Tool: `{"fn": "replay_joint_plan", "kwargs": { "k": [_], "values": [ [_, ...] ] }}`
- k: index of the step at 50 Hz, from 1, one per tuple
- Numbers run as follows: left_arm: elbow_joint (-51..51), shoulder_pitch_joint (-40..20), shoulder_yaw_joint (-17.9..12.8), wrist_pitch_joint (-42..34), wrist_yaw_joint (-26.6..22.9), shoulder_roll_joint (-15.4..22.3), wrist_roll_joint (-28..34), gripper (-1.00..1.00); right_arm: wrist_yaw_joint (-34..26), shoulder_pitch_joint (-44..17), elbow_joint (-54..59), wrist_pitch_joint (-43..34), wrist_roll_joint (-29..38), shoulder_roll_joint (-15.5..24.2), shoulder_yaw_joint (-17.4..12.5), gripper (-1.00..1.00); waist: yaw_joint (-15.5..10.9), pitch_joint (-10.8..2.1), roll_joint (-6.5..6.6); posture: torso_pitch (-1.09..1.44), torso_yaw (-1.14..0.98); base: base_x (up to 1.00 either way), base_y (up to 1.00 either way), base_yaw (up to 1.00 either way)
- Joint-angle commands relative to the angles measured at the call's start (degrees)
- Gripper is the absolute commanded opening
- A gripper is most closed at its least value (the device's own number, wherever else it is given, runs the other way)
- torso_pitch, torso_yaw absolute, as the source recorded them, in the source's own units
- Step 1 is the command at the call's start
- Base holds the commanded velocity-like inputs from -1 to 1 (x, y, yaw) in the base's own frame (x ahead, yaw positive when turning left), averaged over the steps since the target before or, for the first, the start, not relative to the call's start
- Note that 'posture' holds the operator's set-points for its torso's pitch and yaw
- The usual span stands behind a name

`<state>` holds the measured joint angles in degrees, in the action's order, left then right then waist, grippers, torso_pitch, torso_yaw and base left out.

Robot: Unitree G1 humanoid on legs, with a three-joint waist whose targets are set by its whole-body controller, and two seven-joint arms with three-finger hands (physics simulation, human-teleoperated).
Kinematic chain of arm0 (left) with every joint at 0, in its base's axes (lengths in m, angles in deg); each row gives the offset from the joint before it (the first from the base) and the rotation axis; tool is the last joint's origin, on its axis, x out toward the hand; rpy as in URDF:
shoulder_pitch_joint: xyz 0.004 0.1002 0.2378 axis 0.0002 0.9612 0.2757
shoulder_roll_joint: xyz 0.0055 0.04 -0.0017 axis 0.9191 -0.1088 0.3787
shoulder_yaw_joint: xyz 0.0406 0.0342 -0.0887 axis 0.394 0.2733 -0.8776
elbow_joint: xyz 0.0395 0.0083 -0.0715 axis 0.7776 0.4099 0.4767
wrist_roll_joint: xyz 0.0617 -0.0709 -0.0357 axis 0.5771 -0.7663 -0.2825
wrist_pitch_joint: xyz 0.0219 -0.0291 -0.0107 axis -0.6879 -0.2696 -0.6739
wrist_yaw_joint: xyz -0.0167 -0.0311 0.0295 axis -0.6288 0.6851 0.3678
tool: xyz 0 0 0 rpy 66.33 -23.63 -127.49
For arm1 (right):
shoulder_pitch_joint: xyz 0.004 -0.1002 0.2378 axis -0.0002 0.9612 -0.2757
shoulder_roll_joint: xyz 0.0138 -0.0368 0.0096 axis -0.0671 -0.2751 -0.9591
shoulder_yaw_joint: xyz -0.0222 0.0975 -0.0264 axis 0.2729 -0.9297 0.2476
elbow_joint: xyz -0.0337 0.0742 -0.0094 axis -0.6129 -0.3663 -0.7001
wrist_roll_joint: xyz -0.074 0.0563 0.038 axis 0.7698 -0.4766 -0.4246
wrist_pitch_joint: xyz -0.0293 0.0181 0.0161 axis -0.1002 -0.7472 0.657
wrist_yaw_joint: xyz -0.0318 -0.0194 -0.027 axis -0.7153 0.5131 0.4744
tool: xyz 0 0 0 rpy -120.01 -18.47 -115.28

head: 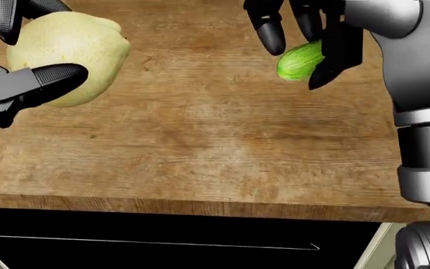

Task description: Place the pear and the pickle on separate cutting boards.

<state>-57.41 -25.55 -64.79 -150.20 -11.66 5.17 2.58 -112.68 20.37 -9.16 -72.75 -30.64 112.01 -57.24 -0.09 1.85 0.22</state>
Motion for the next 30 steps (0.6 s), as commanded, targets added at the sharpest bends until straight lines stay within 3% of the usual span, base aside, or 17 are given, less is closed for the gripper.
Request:
{"fn": "replay_joint_plan", "kwargs": {
  "k": [1, 3, 5, 6, 8, 17, 19, 20, 21, 22, 25, 30],
  "values": [
    [-0.5, -1.8, -1.4, 1.2, 1.0, 0.9, 0.9, -1.0, 1.3, -2.6, -2.4, 0.3, -0.7, 0.1, -0.5, -1.0, -0.4, -1.22, -0.34, 0.0, 0.0, 0.0, 0.26, 0.0],
    [-0.5, -2.0, -1.4, 1.0, 1.0, 1.0, 0.9, -1.0, 1.1, -2.6, -2.6, 0.2, -0.8, 0.0, -0.4, -1.0, -0.2, -0.64, 1.22, 0.0, 0.0, 0.0, 0.26, 0.0],
    [-0.5, -2.0, -1.4, 1.0, 0.9, 1.1, 0.9, -1.0, 1.1, -2.6, -2.6, 0.2, -0.8, 0.0, -0.4, -1.0, 0.1, -1.08, 4.07, 0.0, 0.0, 0.0, 0.26, 0.0],
    [-0.5, -2.0, -1.5, 1.1, 1.0, 1.1, 0.8, -1.0, 1.1, -2.6, -2.6, 0.2, -0.8, 0.0, -0.4, -1.0, 0.1, -1.32, 2.7, 0.0, 0.0, 0.0, 0.27, 0.0],
    [-0.6, -2.1, -1.6, 0.9, 1.0, 1.1, 0.8, -1.0, 1.0, -2.6, -2.6, 0.2, -0.8, 0.0, -0.4, -1.0, 0.3, -0.54, 4.31, 0.0, 0.0, 0.0, 0.26, 0.0],
    [-1.1, -2.3, -1.9, 0.4, 0.9, 1.5, 0.5, -1.0, 0.4, -2.1, -3.7, -0.4, -1.2, -0.1, -0.5, -1.0, 1.1, 0.25, -0.44, 0.0, 0.0, 0.0, 0.3, 0.0],
    [-1.2, -2.2, -2.0, 0.3, 1.0, 1.6, 0.3, -1.0, 0.3, -2.1, -3.9, -0.5, -1.3, -0.1, -0.5, -1.0, 1.1, -0.11, -2.48, 0.0, 0.0, -0.01, 0.32, 0.0],
    [-1.2, -2.4, -1.9, 0.1, 1.0, 1.6, 0.3, -1.0, 0.2, -2.1, -4.1, -0.6, -1.3, -0.1, -0.5, -1.0, 1.0, -0.96, -4.46, 0.0, 0.0, -0.05, 0.33, 0.0],
    [-1.3, -2.5, -1.9, 0.0, 1.0, 1.7, 0.3, -1.0, 0.1, -2.0, -4.2, -0.7, -1.3, -0.1, -0.5, -1.0, 1.3, -0.37, -2.43, 0.0, 0.0, -0.07, 0.34, 0.0],
    [-1.3, -2.6, -1.9, -0.1, 1.0, 1.7, 0.3, -1.0, 0.2, -1.9, -4.3, -0.7, -1.4, -0.1, -0.6, -1.0, 0.8, -1.05, -3.38, 0.0, 0.0, -0.1, 0.35, 0.0],
    [-1.2, -2.5, -2.0, -0.1, 1.2, 1.8, 0.1, -1.0, 0.0, -1.9, -4.5, -0.9, -1.5, -0.1, -0.6, -1.0, 0.2, -2.05, -3.54, 0.0, 0.0, -0.24, 0.42, 0.0],
    [-1.0, -2.6, -1.9, 0.1, 1.4, 1.8, 0.0, -1.0, 0.1, -1.8, -4.5, -0.9, -1.6, -0.1, -0.5, -1.0, -1.1, -1.04, -1.64, 0.0, 0.0, -0.42, 0.51, 0.0]
  ]
}}
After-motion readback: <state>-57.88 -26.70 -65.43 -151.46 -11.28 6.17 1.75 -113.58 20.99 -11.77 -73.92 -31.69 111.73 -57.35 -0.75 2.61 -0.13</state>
